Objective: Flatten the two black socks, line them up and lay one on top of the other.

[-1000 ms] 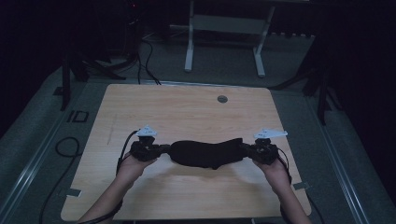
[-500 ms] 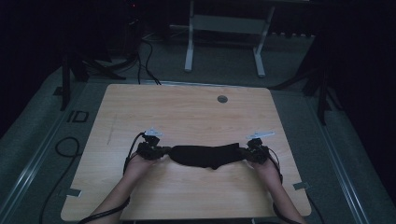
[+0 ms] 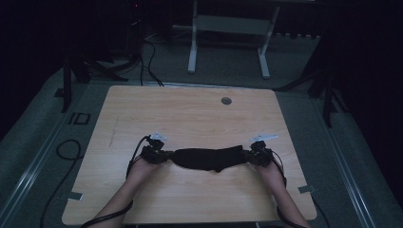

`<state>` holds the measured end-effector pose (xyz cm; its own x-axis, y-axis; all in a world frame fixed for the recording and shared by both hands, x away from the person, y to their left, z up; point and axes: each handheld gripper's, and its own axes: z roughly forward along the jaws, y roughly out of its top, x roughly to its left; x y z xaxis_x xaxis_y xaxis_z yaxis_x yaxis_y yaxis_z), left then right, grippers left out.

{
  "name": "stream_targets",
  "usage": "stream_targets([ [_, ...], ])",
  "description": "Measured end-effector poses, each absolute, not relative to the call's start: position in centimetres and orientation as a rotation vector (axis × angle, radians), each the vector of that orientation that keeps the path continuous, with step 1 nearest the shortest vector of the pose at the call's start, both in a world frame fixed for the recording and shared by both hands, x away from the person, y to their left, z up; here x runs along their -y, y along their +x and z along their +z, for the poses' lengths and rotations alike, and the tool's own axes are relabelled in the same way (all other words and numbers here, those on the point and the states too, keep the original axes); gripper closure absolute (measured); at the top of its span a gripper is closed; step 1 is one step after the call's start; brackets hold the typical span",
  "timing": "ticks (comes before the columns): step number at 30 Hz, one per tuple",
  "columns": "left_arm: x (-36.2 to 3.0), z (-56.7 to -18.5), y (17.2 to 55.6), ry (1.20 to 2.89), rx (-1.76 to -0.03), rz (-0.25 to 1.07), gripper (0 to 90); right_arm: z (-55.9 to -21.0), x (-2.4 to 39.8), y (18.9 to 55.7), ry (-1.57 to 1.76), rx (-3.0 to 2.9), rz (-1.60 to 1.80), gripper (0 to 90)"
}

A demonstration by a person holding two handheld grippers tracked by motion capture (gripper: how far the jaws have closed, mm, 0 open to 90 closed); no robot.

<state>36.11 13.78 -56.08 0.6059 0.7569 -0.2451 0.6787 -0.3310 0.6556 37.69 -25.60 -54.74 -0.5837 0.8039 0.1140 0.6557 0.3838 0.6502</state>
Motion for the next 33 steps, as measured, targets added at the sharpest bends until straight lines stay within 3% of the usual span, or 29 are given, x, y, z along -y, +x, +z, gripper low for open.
stream_targets([
  [5, -14.3, -55.2, 35.5, 2.024, -1.160, 0.217, 51.7, -54.1, 26.0, 37.6, 1.294, -2.419, 1.048, 55.8],
  [8, -14.5, -54.5, 35.0, 2.008, -1.110, 0.207, 37.8, -53.4, 26.1, 37.4, 1.258, -2.433, 1.061, 43.4],
  [9, -14.6, -54.2, 34.7, 2.000, -1.094, 0.209, 29.1, -53.0, 26.2, 37.4, 1.237, -2.431, 1.076, 36.9],
  [10, -14.6, -54.0, 34.5, 1.996, -1.083, 0.209, 29.1, -53.0, 26.2, 37.4, 1.237, -2.431, 1.076, 36.9],
  [13, -14.7, -53.8, 33.9, 1.988, -1.057, 0.212, 15.2, -52.3, 26.2, 37.2, 1.208, -2.411, 1.091, 28.5],
  [17, -14.9, -53.9, 33.1, 1.986, -1.026, 0.238, 8.4, -51.7, 26.3, 37.0, 1.164, -2.408, 1.149, 14.5],
  [25, -16.1, -54.7, 32.5, 1.952, -1.026, 0.346, 4.4, -52.1, 26.8, 36.7, 1.114, -2.359, 1.162, 13.0],
  [33, -17.8, -55.3, 31.9, 1.914, -1.071, 0.374, 4.5, -52.2, 28.3, 35.9, 1.114, -2.331, 1.142, 13.0],
])
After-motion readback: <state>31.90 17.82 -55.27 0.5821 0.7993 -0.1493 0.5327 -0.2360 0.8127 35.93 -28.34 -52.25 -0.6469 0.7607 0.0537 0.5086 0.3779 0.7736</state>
